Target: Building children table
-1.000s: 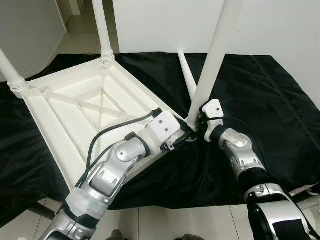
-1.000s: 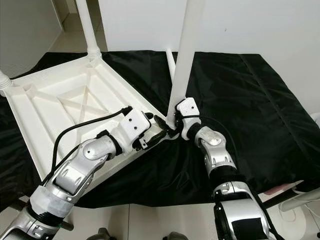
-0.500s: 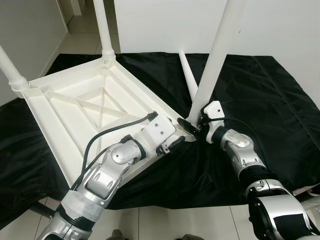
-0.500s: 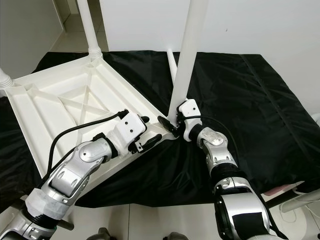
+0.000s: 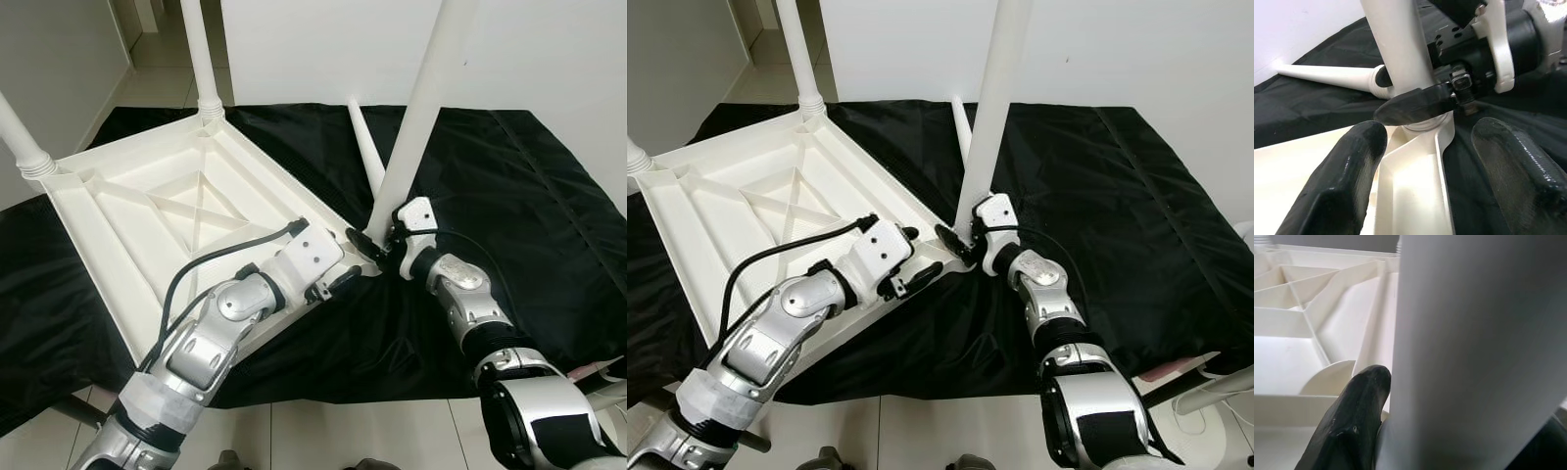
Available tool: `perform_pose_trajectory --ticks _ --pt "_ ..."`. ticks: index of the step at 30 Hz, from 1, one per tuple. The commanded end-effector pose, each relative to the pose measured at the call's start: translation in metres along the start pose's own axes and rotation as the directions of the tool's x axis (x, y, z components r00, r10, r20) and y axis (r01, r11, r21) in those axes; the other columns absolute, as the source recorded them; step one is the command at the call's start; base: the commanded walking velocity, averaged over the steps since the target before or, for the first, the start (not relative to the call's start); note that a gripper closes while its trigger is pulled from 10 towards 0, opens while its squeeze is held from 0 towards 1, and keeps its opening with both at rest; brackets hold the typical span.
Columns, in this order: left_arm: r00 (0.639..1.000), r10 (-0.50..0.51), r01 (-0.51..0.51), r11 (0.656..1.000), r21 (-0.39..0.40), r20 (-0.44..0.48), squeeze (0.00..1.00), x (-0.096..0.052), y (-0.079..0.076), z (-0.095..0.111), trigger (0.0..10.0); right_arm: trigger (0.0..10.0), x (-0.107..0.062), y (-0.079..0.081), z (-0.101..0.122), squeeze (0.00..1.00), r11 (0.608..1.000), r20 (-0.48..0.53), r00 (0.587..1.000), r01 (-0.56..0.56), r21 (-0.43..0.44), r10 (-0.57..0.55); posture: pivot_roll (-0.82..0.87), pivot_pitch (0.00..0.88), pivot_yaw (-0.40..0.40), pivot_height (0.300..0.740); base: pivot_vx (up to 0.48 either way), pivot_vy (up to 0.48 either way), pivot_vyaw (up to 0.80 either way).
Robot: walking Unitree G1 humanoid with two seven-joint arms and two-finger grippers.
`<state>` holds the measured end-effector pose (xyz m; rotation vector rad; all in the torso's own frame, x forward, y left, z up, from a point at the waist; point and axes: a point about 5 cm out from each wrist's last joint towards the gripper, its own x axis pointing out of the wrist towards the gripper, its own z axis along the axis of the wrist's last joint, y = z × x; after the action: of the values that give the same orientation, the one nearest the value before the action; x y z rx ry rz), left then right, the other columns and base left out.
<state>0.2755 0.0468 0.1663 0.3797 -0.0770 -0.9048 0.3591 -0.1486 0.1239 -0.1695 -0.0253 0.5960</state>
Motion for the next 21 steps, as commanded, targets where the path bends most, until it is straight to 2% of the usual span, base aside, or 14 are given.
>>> perform_pose_trajectory --ticks 1,2,3,6,7,12,15,16,17,18,20,21 --pt "1.000 -0.011 0.011 1.000 0.014 -0.003 0.00 0.000 0.000 0.000 10.0 10.0 -0.003 0.000 -0.011 0.00 0.997 -0.054 0.997 0.063 0.033 -0.061 -0.02 0.000 0.011 0.740 0.000 0.000 0.00" --pt "1.000 -0.011 0.011 1.000 0.014 -0.003 0.00 0.000 0.000 0.000 10.0 10.0 -0.003 0.000 -0.011 0.00 0.997 -0.054 0.997 0.063 0.033 -0.061 -0.02 0.000 0.011 0.740 0.000 0.000 0.00" --pt "1.000 -0.011 0.011 1.000 0.008 -0.001 0.00 -0.001 -0.001 0.001 10.0 10.0 0.001 0.006 -0.012 0.00 0.984 -0.056 0.984 0.173 0.052 -0.170 -0.02 0.000 0.004 0.740 0.000 0.000 0.00" --pt "1.000 -0.011 0.011 1.000 0.006 0.000 0.00 -0.001 -0.002 0.001 10.0 10.0 0.002 0.009 -0.013 0.00 0.973 -0.058 0.975 0.217 0.080 -0.213 -0.02 0.000 0.000 0.740 0.000 0.000 0.00" --pt "1.000 -0.010 0.010 1.000 0.004 -0.001 0.00 -0.002 -0.003 0.000 10.0 10.0 0.002 0.016 -0.013 0.00 0.957 -0.057 0.963 0.269 0.104 -0.265 -0.02 0.000 -0.005 0.740 0.000 0.000 0.00" --pt "1.000 -0.009 0.009 1.000 0.001 -0.002 0.00 -0.003 -0.003 0.000 10.0 10.0 0.002 0.025 -0.013 0.00 0.930 -0.060 0.940 0.342 0.134 -0.336 -0.02 0.000 -0.006 0.740 0.000 0.000 0.00" --pt "1.000 -0.019 0.019 1.000 -0.002 -0.003 0.00 -0.005 -0.007 -0.001 10.0 10.0 -0.003 0.046 -0.008 0.00 0.834 -0.041 0.856 0.513 0.203 -0.516 -0.02 0.000 -0.007 0.740 0.000 0.000 0.00" --pt "1.000 -0.019 0.019 1.000 -0.002 -0.003 0.00 -0.005 -0.007 -0.001 10.0 10.0 -0.003 0.046 -0.008 0.00 0.834 -0.041 0.856 0.513 0.203 -0.516 -0.02 0.000 -0.007 0.740 0.000 0.000 0.00" --pt "1.000 -0.020 0.020 1.000 -0.002 -0.003 0.00 -0.005 -0.007 -0.001 10.0 10.0 -0.004 0.050 -0.006 0.00 0.813 -0.035 0.838 0.537 0.226 -0.544 -0.02 0.000 -0.007 0.740 0.000 0.000 0.00" --pt "1.000 -0.022 0.022 1.000 -0.001 -0.004 0.00 -0.005 -0.007 -0.001 10.0 10.0 -0.003 0.056 -0.005 0.00 0.818 -0.027 0.846 0.523 0.239 -0.533 -0.02 0.000 -0.003 0.740 0.000 0.000 0.00" --pt "1.000 -0.022 0.022 1.000 -0.001 -0.004 0.00 -0.005 -0.007 -0.001 10.0 10.0 -0.003 0.056 -0.005 0.00 0.818 -0.027 0.846 0.523 0.239 -0.533 -0.02 0.000 -0.003 0.740 0.000 0.000 0.00" --pt "1.000 -0.025 0.025 1.000 -0.001 -0.003 0.00 -0.005 -0.007 -0.001 10.0 10.0 -0.003 0.062 -0.004 0.00 0.826 -0.029 0.855 0.509 0.242 -0.519 -0.02 0.000 0.000 0.740 0.000 0.000 0.00"
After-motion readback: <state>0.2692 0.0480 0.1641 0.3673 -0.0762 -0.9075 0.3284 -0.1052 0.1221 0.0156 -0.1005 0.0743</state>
